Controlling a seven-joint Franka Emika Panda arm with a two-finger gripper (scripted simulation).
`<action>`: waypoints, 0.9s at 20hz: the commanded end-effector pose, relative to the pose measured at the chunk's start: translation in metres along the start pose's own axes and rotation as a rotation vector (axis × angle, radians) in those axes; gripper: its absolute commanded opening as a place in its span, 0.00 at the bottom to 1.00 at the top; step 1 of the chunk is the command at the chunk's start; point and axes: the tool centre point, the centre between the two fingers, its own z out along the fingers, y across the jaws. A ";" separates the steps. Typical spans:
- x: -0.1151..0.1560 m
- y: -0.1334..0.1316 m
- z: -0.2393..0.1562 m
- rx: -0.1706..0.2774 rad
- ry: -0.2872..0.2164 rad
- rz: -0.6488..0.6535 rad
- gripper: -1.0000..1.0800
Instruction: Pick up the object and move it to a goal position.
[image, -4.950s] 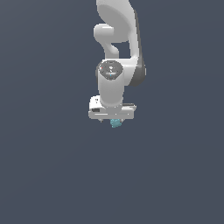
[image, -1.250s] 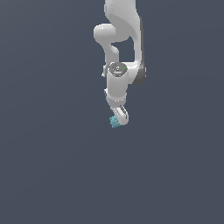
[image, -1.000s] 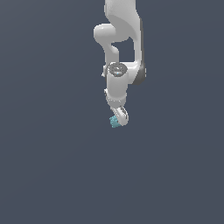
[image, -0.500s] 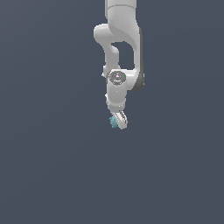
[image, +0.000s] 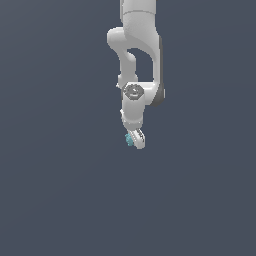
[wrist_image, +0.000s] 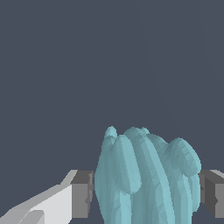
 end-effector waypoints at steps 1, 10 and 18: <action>0.000 0.001 0.001 -0.002 0.000 0.000 0.00; -0.001 -0.001 -0.005 0.000 0.000 0.000 0.00; -0.006 -0.012 -0.041 0.000 0.000 0.001 0.00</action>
